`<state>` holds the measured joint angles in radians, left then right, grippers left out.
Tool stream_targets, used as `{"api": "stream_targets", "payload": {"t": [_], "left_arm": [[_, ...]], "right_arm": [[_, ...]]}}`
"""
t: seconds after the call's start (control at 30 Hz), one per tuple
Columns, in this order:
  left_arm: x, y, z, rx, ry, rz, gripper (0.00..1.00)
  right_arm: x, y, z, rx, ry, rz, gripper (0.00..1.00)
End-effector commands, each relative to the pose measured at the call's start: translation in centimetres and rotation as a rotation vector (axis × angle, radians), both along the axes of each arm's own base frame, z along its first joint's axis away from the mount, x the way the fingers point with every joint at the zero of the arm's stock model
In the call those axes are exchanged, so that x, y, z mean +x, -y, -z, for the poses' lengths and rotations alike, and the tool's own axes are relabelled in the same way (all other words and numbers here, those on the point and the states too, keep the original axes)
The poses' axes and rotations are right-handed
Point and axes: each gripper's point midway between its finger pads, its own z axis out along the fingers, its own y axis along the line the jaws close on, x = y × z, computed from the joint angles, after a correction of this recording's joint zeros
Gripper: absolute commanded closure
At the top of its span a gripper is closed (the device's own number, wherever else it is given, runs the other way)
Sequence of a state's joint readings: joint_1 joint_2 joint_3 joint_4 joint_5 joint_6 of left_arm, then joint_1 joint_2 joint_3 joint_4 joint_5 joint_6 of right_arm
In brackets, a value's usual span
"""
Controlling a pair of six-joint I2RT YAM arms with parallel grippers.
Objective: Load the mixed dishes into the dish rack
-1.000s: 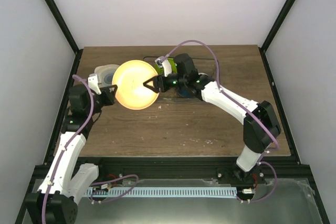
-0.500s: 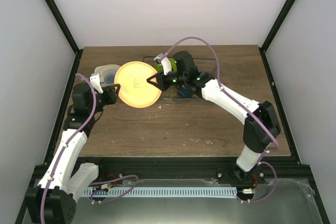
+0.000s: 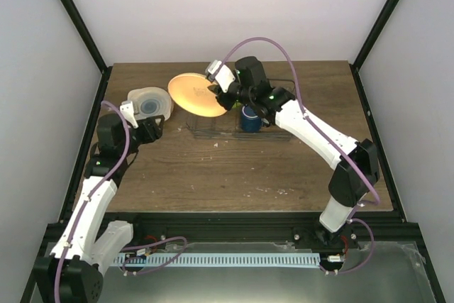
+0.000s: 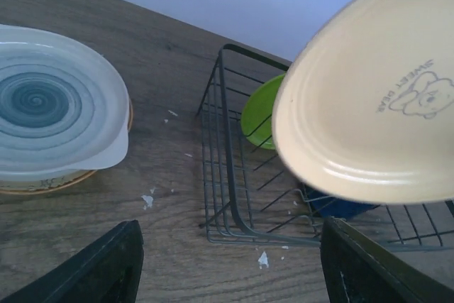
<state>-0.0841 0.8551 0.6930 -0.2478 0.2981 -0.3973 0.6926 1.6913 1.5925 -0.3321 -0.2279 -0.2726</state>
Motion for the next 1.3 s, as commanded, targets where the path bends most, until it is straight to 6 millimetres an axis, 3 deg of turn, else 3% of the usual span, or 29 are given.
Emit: {"api": "stream_targets", "payload": {"t": [0.0,0.07,0.23,0.33,0.63,1.03,1.27], "left_arm": [[-0.6,-0.8,-1.6,0.046,0.036,-0.03,0.28],[-0.9,-0.9,-1.8,0.042,0.041,-0.037,0.23],[-1.1,-0.9,-1.9,0.035,0.033,-0.036,0.06],[-0.9,-0.9,-1.7,0.039,0.011,-0.041,0.01],[-0.3,-1.0,-1.2,0.042,-0.01,-0.048,0.0],[0.5,-0.9,-0.6,0.041,-0.031,-0.045,0.0],[0.7,-0.8,-0.7,0.043,-0.031,-0.042,0.0]], "right_arm": [[3.2,3.1,-1.3,-0.269,0.367,0.095,0.97],[4.3,4.3,-0.3,-0.386,0.467,0.135,0.97],[5.0,5.9,-1.5,-0.493,0.632,0.169,0.97],[5.2,6.3,-1.9,-0.535,0.703,0.172,0.97],[6.7,6.6,0.7,-0.683,0.744,0.109,0.95],[5.2,6.3,4.3,-0.648,0.643,-0.016,0.95],[5.8,6.4,6.7,-0.683,0.607,-0.016,0.95]]}}
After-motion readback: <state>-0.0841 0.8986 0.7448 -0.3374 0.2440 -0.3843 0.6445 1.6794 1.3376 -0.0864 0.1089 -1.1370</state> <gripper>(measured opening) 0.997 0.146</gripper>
